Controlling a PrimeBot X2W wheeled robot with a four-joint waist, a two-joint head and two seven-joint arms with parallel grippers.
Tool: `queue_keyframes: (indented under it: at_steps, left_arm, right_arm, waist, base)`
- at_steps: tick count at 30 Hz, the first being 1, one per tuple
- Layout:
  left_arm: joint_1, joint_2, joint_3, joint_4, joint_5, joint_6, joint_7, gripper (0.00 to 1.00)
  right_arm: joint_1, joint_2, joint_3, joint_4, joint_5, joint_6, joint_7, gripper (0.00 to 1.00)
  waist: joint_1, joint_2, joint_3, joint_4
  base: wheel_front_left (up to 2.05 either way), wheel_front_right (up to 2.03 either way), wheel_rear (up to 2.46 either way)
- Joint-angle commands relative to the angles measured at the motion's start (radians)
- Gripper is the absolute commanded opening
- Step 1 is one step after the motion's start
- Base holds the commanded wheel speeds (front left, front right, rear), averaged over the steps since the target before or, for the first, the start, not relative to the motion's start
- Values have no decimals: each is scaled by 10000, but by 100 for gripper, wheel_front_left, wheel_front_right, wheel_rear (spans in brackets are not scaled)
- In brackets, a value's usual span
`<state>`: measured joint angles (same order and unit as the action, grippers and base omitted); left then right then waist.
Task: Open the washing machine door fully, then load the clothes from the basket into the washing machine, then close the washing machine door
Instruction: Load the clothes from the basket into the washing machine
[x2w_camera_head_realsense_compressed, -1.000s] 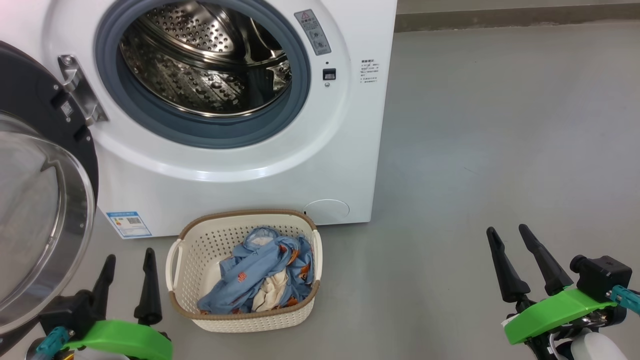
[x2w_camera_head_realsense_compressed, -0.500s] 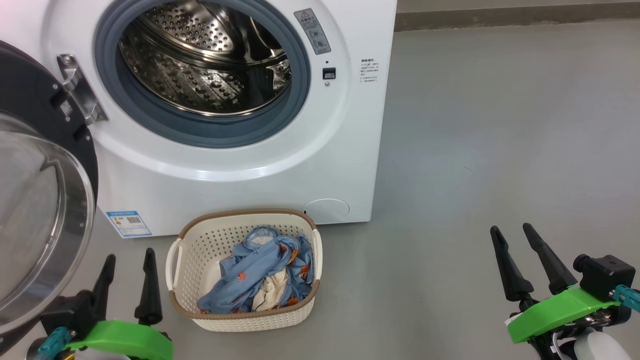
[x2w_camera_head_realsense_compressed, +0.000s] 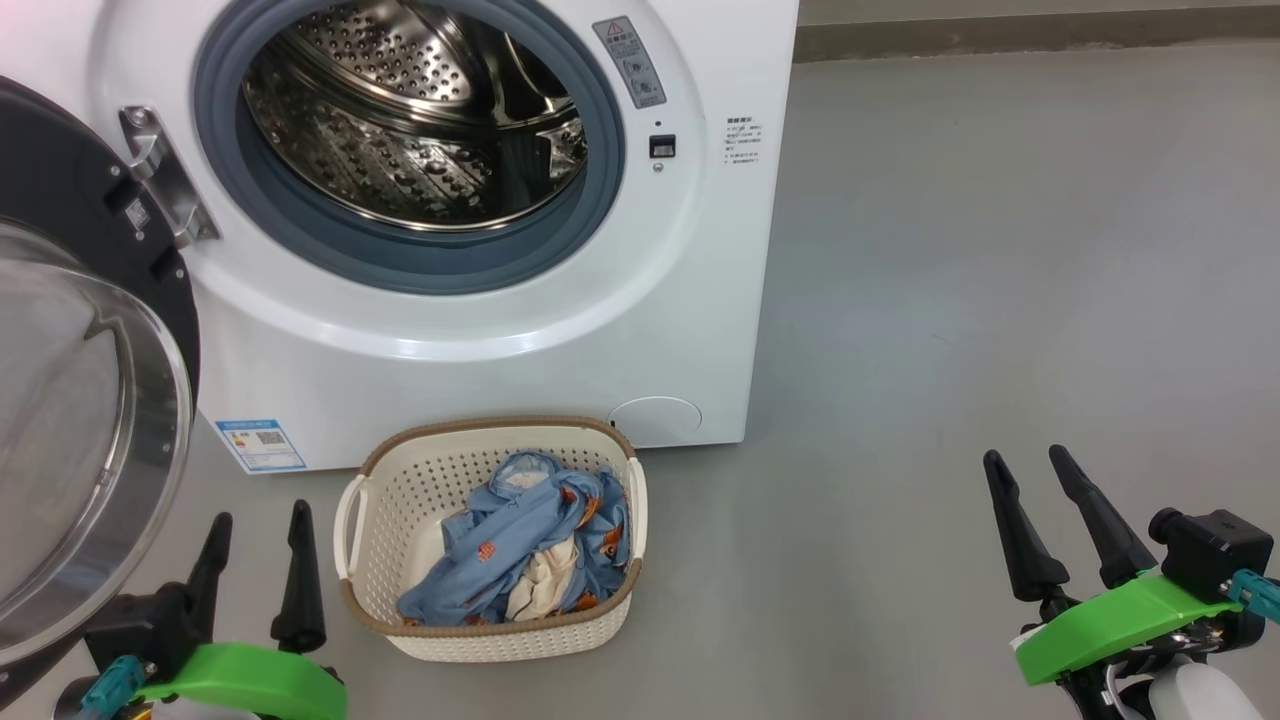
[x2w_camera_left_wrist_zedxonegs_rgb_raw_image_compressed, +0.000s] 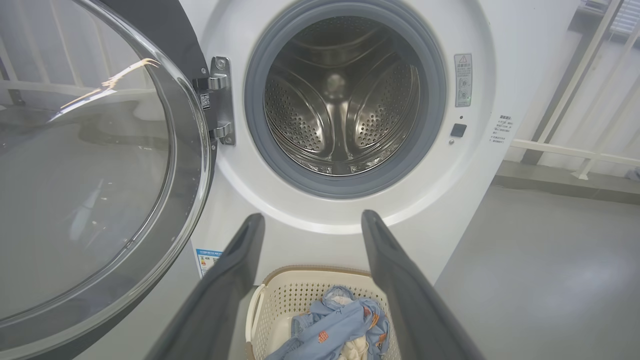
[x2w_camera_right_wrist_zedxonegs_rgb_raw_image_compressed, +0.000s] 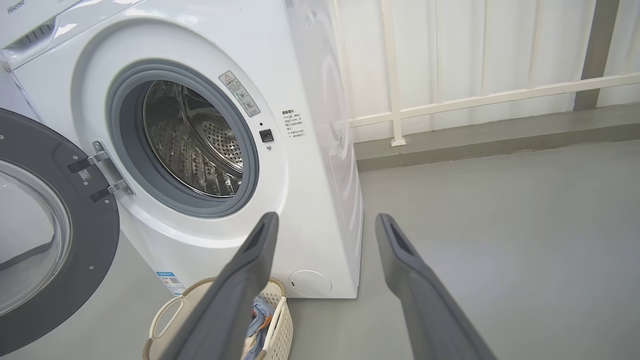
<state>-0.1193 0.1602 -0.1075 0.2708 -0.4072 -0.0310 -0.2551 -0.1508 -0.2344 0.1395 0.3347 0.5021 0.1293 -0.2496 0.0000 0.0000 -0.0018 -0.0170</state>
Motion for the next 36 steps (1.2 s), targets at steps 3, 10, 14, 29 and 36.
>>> queue_keyframes:
  at_steps: [3,10,14,29,36]
  left_arm:
    - [-276,156,423,-156,56,-40,-66,100]
    - [-261,89,503,-156,-11,-114,-66,100]
    - [-256,102,493,-196,23,-150,-66,100]
    - [-252,90,579,-232,118,-125,-66,100]
    - [-255,59,653,-290,150,-106,-66,100]
  right_arm:
    - [-102,-76,192,-244,-67,14,-122,100]
    - [-101,-66,206,-242,-47,14,-122,100]
    - [-88,-58,195,-247,-47,14,-122,100]
    - [-66,-54,195,-264,-15,14,-122,100]
    - [-55,-36,197,-274,-18,14,-122,100]
  waist:
    - [0,0,-1,-1]
    - [0,0,-16,-11]
    - [0,0,-19,-8]
    - [0,0,-5,31]
    - [0,0,5,43]
  base:
    - [0,0,0]
    - [1,-1,0]
    - [44,-44,0]
    - [137,-137,0]
    - [147,-147,0]
